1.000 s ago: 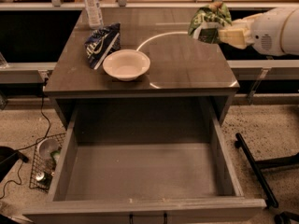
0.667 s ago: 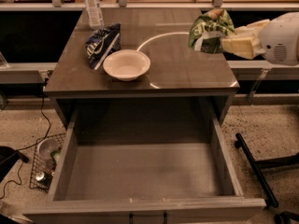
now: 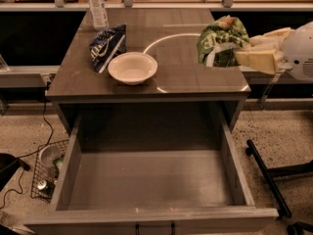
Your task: Place green jalapeno chip bag into top drawer
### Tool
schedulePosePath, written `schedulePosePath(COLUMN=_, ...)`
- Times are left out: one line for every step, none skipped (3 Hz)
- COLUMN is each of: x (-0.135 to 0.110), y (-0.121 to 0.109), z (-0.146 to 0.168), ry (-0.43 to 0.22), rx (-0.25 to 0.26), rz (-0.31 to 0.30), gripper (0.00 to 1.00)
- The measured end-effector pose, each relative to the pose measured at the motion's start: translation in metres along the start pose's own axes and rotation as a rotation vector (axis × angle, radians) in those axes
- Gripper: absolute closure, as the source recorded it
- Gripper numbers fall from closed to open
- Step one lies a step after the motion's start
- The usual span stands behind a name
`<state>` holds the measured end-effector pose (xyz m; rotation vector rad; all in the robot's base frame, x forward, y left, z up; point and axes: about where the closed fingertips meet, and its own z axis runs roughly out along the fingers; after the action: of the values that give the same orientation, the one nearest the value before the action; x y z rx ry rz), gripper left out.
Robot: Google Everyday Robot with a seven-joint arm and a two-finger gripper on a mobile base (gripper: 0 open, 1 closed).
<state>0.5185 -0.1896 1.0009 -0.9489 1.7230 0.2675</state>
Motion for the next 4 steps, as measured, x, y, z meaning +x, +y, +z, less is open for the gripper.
schedulePosePath(x=0.015, y=0.018, z=0.002, ry=0.021, rx=-0.022, rz=0.008, gripper=1.00)
schedulePosePath(x=0.062, y=0.083, z=0.000, ry=0.108, rx=-0.086, rz=0.014, gripper=1.00)
schedulePosePath(x=0.095, y=0.146, z=0.005, ry=0.166, rx=-0.197, rz=-0.004, gripper=1.00)
schedulePosePath(x=0.121, y=0.193, z=0.018, ry=0.208, rx=-0.271, rz=-0.022, gripper=1.00)
